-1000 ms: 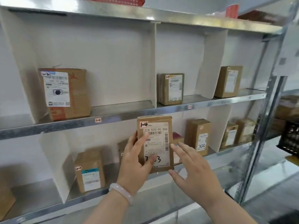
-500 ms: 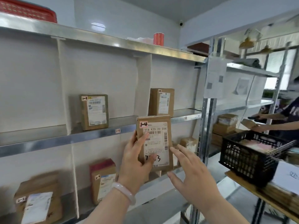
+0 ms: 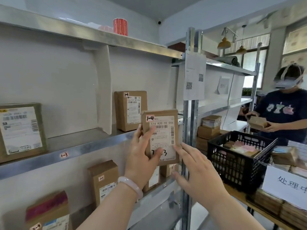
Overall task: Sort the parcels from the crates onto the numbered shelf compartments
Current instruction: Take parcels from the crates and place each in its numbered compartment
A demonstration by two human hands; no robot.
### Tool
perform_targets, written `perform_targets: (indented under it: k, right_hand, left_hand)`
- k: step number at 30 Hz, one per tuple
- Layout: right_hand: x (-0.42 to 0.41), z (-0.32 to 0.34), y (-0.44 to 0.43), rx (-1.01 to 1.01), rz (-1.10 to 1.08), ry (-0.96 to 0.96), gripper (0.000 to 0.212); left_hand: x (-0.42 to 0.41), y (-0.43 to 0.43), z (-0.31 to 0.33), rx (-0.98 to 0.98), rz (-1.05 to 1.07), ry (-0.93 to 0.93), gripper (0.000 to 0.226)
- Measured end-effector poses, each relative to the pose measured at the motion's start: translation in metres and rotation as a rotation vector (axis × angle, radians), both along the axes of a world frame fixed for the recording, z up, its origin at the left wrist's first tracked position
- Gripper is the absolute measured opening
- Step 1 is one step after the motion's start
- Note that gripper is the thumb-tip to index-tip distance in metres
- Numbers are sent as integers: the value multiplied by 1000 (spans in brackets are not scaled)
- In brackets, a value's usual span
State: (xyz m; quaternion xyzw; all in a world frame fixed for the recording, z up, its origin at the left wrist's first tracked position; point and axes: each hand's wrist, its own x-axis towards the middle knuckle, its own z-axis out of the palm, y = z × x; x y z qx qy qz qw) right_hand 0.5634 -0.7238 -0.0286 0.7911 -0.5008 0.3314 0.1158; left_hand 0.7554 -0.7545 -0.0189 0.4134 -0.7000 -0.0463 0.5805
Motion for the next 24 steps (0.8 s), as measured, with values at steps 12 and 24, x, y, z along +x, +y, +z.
perform_targets:
  k: [12,24]
  right_hand:
    - [-31,1,-145,25,-42,-80,76]
    - [-69,15,-254,27,150,-94,73]
  left_hand:
    - [-39,-147,18,-25,-40,0,79]
    - [-70,-247,52,-36,169,-91,68]
